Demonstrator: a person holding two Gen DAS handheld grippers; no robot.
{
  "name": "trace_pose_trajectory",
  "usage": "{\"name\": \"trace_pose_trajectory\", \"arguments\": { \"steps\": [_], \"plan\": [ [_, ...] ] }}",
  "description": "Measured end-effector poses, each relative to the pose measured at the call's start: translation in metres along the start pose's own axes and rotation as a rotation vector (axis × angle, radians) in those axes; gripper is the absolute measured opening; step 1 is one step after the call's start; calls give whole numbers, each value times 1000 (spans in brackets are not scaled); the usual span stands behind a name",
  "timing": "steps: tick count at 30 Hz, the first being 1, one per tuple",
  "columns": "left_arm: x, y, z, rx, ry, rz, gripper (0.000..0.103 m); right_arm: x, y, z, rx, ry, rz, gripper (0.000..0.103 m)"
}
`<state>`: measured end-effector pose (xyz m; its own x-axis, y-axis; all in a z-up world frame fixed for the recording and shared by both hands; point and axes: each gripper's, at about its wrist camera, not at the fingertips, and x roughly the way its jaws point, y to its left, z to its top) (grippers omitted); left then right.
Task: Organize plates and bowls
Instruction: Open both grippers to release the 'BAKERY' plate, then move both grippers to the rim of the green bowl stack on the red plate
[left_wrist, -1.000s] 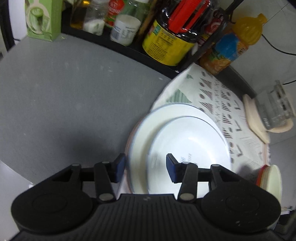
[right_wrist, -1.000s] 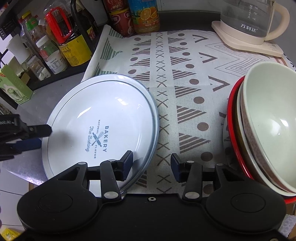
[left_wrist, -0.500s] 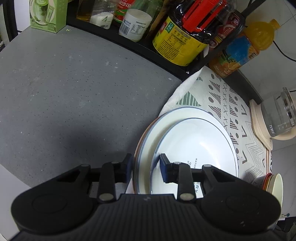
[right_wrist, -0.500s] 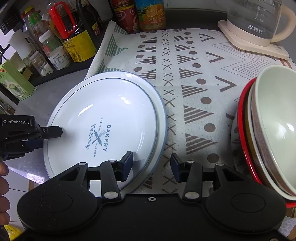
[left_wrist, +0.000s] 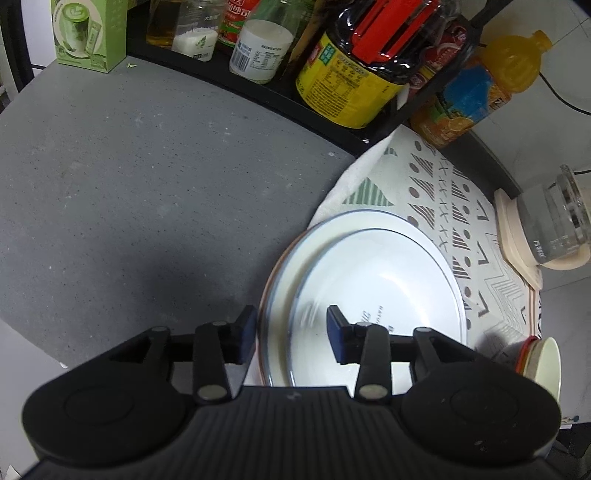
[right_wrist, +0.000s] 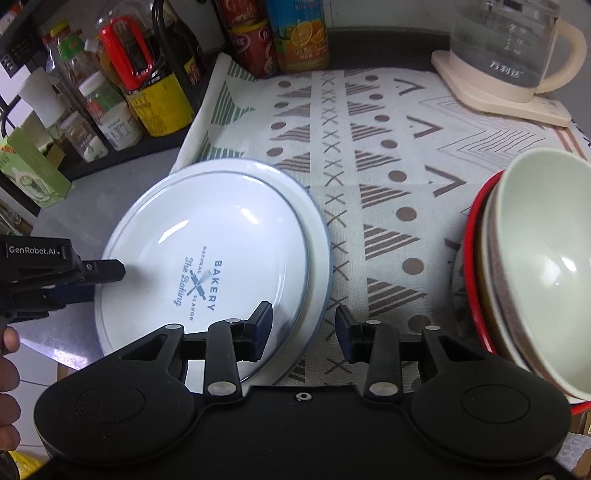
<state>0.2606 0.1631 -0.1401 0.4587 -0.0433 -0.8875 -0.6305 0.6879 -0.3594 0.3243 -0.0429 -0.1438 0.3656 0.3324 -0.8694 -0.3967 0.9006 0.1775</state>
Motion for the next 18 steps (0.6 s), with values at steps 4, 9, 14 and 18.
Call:
{"name": "trace_pose_trajectory", "arguments": {
  "steps": [4,9,14,18],
  "plan": [
    [-13,-5,-4,-15,9,1,62,-20,0,-1,19,-48,14,49],
    [-27,-13,-10,19,8,-28,72,-44,-3,-4,38,-105,16,66],
    [-42,-20,-14,47,-7,-52,79,-64,-6,-8,59,-154,14,75],
    [-51,-28,-16,82,-10,-66,84,-78,-6,-11,67,-180,15,80]
  ]
}}
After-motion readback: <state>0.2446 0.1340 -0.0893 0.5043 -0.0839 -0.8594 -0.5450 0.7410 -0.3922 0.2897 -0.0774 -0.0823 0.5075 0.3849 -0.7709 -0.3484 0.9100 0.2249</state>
